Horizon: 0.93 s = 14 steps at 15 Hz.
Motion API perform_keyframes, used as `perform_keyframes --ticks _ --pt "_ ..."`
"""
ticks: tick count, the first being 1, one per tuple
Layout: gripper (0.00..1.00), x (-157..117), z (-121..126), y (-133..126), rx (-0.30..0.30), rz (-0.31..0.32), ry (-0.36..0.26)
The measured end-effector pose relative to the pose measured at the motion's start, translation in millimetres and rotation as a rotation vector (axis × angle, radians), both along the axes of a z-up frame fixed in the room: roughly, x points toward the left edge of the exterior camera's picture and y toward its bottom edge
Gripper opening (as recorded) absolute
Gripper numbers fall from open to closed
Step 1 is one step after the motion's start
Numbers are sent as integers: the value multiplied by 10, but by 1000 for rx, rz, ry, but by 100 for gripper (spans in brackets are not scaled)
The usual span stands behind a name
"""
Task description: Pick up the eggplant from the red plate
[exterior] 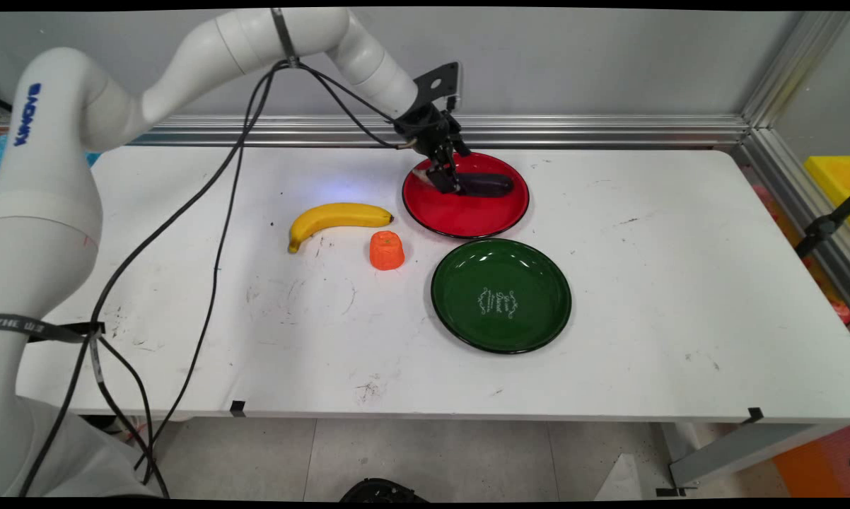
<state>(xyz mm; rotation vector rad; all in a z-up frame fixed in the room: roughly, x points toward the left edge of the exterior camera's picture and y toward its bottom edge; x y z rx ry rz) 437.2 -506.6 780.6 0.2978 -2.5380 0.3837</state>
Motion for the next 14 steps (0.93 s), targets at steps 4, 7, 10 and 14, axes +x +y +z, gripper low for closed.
perform_keyframes --ticks 4,7,10,14 --pt "100 -27 -130 -127 4 7 13" --pt "100 -32 -193 -184 6 14 17" --pt "100 -37 -266 -246 8 17 23" --pt "100 -33 -328 -291 11 15 23"
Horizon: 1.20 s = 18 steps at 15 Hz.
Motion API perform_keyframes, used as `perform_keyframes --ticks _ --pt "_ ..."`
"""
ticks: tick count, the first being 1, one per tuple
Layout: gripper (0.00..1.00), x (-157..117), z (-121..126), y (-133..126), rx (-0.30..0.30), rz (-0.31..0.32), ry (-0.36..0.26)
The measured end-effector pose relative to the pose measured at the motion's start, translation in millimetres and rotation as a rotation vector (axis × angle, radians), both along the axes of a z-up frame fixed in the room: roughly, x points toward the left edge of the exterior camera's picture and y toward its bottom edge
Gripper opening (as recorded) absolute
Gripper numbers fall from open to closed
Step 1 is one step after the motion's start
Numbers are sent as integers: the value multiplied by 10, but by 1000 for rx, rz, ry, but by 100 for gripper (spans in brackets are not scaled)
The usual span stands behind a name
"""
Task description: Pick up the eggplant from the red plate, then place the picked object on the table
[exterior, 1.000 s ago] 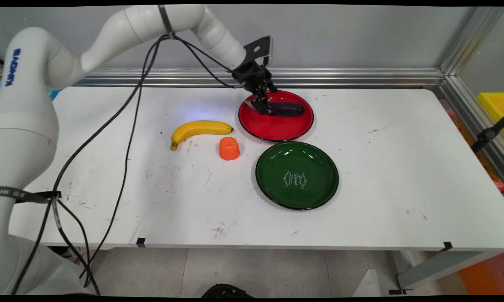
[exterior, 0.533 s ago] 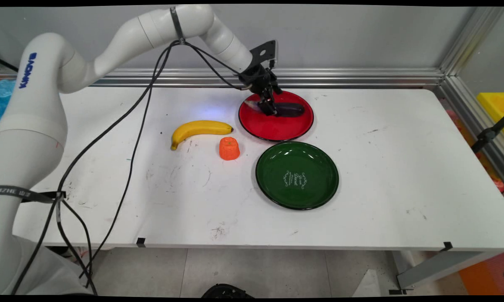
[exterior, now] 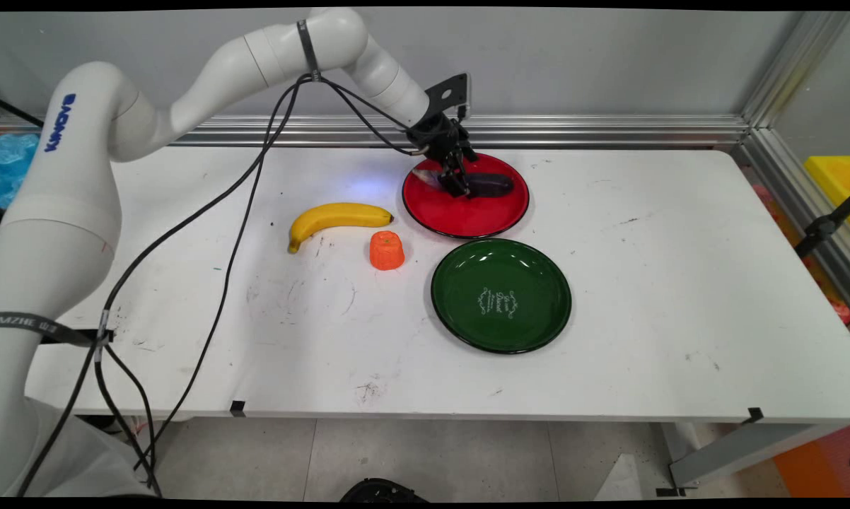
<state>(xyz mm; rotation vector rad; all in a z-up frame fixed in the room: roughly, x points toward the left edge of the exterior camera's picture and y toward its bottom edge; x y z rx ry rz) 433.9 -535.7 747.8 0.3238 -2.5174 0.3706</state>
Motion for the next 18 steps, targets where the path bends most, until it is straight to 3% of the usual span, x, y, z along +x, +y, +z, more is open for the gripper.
perform_keyframes --ticks 1,2,10,18 --pt "100 4 -15 -8 1 -1 -1" --pt "0 7 -26 -13 2 -2 -1" --pt "0 11 -10 7 9 -10 -4" --pt "0 -106 423 261 6 9 32"
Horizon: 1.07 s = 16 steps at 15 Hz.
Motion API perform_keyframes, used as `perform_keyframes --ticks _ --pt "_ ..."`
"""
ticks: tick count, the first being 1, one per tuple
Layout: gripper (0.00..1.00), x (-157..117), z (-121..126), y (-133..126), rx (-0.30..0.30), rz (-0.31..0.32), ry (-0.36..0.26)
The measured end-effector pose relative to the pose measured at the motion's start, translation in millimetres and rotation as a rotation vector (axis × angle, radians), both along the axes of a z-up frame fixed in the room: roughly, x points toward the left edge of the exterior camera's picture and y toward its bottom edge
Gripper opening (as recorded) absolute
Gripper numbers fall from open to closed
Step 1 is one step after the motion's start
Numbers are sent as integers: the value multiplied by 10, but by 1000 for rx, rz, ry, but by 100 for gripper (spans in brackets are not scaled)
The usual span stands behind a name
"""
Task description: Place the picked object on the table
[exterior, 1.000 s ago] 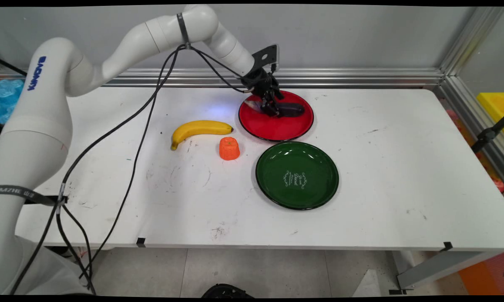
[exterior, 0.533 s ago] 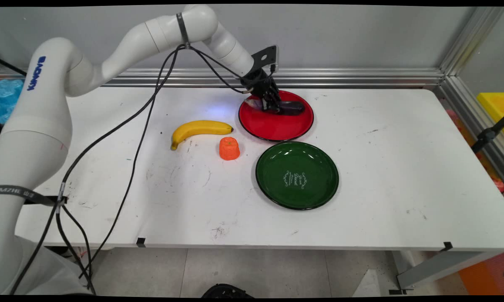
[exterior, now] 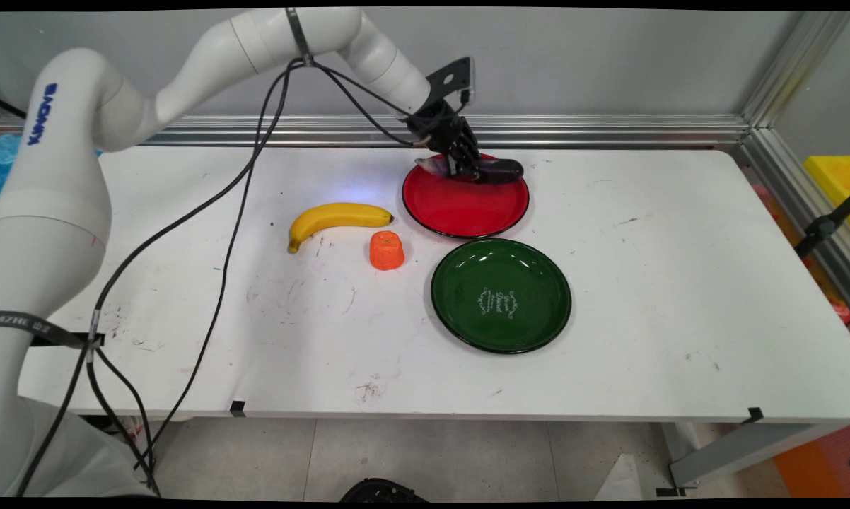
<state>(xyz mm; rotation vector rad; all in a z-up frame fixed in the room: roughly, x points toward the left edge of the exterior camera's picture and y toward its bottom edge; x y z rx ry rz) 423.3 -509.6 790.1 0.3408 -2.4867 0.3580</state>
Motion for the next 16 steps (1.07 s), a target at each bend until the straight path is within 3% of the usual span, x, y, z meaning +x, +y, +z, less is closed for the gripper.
perform_keyframes --ticks 7,16 --pt "0 12 506 650 33 37 16" --pt "0 509 609 1535 88 15 -37"
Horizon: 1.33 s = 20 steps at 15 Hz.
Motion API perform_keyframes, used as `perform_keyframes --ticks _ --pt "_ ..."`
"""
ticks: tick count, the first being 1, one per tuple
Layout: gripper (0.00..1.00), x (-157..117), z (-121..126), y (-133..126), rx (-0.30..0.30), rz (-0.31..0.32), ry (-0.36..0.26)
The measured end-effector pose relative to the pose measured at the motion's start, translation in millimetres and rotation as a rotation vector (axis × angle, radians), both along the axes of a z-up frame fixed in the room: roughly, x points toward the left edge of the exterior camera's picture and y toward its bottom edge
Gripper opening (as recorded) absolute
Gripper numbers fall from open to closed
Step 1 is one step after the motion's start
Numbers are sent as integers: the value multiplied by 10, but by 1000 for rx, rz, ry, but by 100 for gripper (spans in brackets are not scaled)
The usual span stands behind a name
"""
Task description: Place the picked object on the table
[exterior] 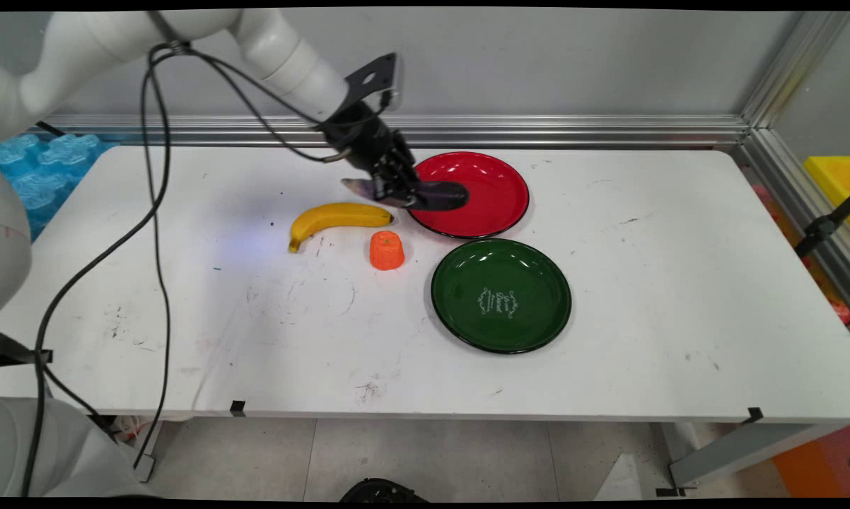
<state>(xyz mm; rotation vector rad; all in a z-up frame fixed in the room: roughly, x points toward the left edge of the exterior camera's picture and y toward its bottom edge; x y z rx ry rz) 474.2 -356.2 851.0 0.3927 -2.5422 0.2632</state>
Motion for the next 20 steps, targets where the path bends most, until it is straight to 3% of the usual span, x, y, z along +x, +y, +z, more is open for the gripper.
perform_keyframes --ticks 6,11,20 --pt "0 416 -92 468 35 -47 -32" --pt "0 610 -241 761 64 -83 -41" --pt "0 669 -616 884 75 -85 -28"
